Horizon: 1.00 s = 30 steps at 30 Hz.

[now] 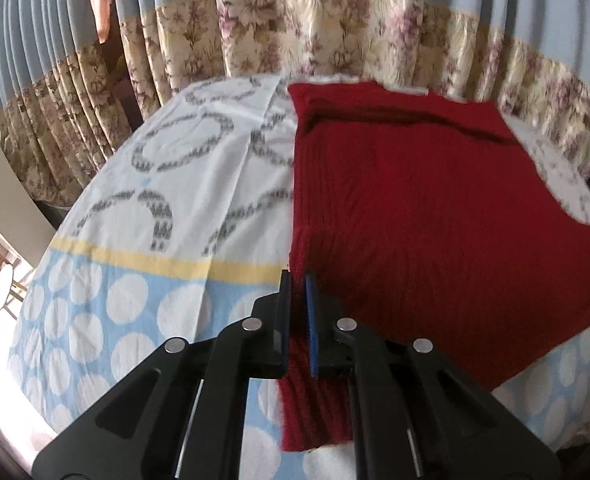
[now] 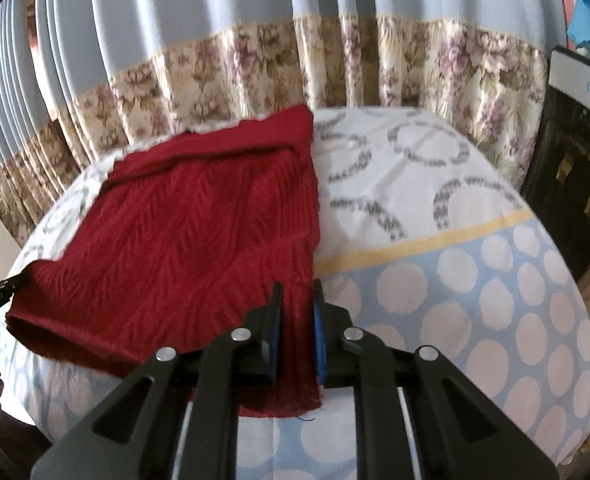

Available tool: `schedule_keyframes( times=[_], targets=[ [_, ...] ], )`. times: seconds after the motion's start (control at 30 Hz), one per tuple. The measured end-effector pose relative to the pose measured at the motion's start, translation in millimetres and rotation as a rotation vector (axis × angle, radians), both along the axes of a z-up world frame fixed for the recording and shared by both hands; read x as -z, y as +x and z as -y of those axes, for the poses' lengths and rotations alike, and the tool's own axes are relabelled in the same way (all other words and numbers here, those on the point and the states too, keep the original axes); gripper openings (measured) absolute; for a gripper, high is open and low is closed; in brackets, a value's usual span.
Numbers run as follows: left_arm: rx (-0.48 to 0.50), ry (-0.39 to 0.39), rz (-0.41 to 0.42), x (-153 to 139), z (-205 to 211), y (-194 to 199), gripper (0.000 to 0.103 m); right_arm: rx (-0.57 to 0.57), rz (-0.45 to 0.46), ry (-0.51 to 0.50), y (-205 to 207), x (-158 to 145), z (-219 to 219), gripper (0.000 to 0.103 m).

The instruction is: Fold small clothes

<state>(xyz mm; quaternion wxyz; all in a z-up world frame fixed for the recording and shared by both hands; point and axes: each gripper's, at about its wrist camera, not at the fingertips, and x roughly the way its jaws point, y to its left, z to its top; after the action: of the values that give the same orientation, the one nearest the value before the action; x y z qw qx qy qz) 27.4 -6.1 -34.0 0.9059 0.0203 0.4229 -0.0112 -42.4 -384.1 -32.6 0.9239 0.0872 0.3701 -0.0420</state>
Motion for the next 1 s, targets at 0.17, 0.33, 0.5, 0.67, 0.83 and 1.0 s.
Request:
schedule_keyframes(
  times=[0.17,0.33,0.5,0.67,0.83,1.0],
  targets=[
    [-0.003,0.013,-0.032,23.7,-0.2,-23.6,0.020,-0.005,-0.061,0.029,-10.4,25.5,-2.0,0.015],
    [-0.029,0.027,0.008,19.6,-14.1,-42.9,0.033,-0.013,-0.058,0.049,-22.9,30.9,2.0,0.020],
    [-0.018,0.038,-0.030,29.4,-19.9,-55.9,0.031,-0.010,-0.053,0.036,-38.4,32.4,8.1,0.022],
    [0.035,0.024,-0.009,28.0,-5.8,-59.0,0.029,-0.002,-0.043,0.034,-45.5,32.9,9.6,0.034],
    [0.143,-0.022,0.022,23.5,17.1,-62.3,0.029,-0.008,-0.033,0.043,-47.9,32.1,8.2,0.038],
    [0.186,-0.078,0.029,21.1,31.1,-60.3,0.029,-0.018,-0.027,0.047,-47.8,31.5,6.7,0.038]
  ],
)
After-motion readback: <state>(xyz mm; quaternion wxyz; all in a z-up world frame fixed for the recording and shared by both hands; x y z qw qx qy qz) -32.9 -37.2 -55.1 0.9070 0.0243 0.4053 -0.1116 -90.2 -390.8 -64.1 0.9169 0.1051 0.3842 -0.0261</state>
